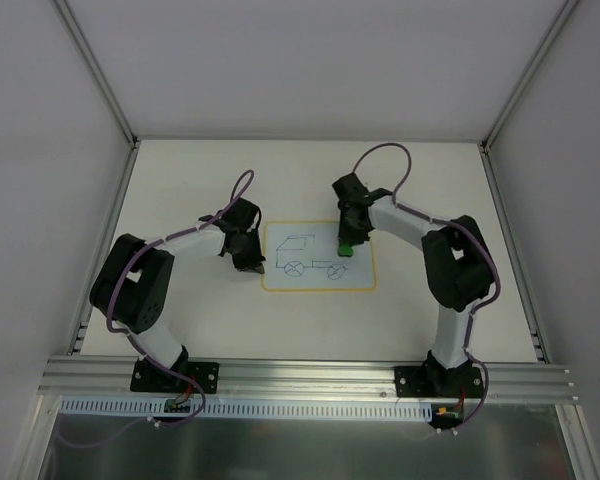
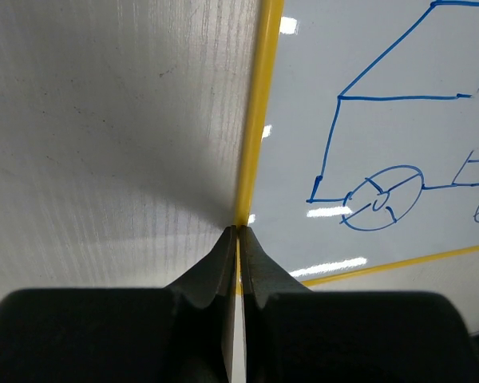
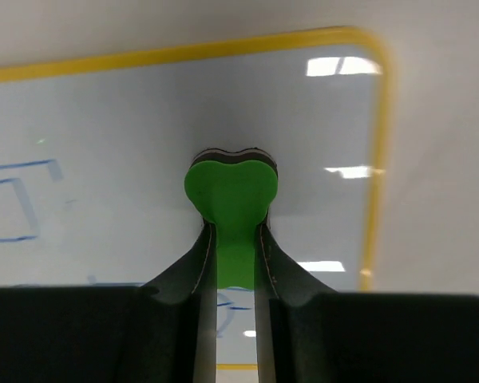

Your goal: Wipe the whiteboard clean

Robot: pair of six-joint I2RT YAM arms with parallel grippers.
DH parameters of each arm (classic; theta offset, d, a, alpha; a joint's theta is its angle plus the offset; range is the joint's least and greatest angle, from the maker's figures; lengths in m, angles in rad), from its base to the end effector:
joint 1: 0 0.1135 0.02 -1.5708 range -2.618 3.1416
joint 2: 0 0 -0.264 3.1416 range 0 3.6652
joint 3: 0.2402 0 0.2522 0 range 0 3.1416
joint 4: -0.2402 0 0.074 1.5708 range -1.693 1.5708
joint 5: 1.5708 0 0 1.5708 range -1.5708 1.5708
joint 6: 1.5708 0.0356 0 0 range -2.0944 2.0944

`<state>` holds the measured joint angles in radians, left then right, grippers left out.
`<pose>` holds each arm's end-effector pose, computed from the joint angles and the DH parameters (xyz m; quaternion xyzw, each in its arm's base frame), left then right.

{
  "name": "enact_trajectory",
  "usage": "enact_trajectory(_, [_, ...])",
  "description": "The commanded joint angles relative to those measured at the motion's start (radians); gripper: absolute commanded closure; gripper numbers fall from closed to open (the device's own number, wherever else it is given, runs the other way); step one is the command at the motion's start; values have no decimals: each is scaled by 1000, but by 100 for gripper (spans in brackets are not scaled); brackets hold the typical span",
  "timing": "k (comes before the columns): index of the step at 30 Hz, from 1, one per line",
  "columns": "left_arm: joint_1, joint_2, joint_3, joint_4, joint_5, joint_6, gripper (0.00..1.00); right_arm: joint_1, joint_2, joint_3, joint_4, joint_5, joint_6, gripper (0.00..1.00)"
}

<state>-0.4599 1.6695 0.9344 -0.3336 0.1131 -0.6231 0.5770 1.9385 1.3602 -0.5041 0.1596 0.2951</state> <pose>0.2855 -0.1459 0.1606 -0.0648 0.9650 -0.1748 0.1843 0.3417 0.2157 0.1798 -0.1168 0.9604 0.0317 0.2511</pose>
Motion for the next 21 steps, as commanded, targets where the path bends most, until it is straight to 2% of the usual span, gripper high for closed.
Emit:
enact_trajectory(1, [-19,9,-42,-74,-52,-12,100,-129,-45,-121,-111,77,-25,100])
enact_trajectory(7, [-20,-5,-43,-68,-47,-18,100,-117,-55,-150,-74,-44,-42,100])
enact_trajectory(17, [-19,-8,-32,-47,-24,-47,100,239,118,54,-67,-215,58,100])
enact_trajectory(21, [-19,-16,-35,-39,-26,-66,100,247,96,31,-68,-181,87,100])
